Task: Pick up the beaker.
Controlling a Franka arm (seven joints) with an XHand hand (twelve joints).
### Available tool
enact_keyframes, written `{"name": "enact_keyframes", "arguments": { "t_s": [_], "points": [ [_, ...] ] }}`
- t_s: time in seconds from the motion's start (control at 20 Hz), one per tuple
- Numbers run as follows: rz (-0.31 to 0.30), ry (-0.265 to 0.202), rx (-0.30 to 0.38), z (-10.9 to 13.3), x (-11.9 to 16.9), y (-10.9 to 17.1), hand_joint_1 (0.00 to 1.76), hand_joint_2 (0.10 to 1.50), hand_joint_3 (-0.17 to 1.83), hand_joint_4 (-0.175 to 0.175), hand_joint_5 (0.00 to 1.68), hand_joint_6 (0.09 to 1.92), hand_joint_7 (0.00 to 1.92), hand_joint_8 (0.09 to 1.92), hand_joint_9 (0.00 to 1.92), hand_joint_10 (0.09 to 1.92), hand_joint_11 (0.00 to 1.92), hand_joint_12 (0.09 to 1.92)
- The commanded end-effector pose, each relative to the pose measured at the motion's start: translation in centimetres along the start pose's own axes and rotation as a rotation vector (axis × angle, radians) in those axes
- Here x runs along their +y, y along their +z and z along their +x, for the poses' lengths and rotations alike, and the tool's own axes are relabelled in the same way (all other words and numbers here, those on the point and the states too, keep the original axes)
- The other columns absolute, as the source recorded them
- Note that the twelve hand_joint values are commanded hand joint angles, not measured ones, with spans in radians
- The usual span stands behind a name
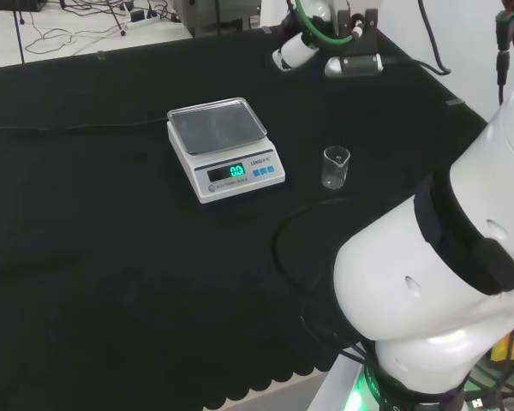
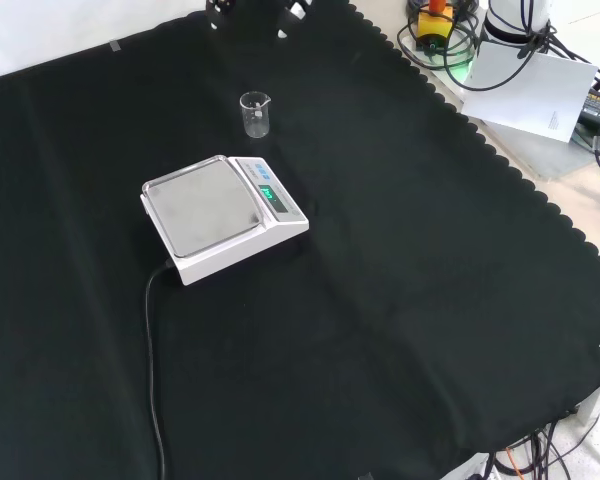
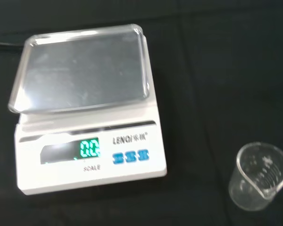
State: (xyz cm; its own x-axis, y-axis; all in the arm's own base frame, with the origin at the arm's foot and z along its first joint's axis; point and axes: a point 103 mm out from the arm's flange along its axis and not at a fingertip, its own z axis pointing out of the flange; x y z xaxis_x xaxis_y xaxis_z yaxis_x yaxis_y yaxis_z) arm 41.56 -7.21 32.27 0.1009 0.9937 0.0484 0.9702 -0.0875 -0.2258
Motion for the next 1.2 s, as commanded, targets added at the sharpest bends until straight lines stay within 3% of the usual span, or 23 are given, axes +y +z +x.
{"name": "enact_keyframes", "arguments": {
  "t_s": [0.05, 0.55, 1.2],
  "points": [
    [0.041, 0.044, 0.025, -1.7, 0.9, 2.5, 0.6, 0.81, 0.39, 0.007, 0.47, 0.25, 0.34, 0.67, 0.39, 0.81, 0.0, 1.4],
    [0.096, 0.086, 0.075, -3.3, 1.1, 6.9, 0.61, 0.81, 0.39, 0.002, 0.47, 0.25, 0.34, 0.67, 0.4, 0.81, 0.0, 1.4],
    [0.178, 0.126, 0.119, -5.5, 3.6, 11.9, 0.62, 0.81, 0.38, -0.005, 0.48, 0.25, 0.35, 0.67, 0.42, 0.81, 0.0, 1.43]
  ]
}}
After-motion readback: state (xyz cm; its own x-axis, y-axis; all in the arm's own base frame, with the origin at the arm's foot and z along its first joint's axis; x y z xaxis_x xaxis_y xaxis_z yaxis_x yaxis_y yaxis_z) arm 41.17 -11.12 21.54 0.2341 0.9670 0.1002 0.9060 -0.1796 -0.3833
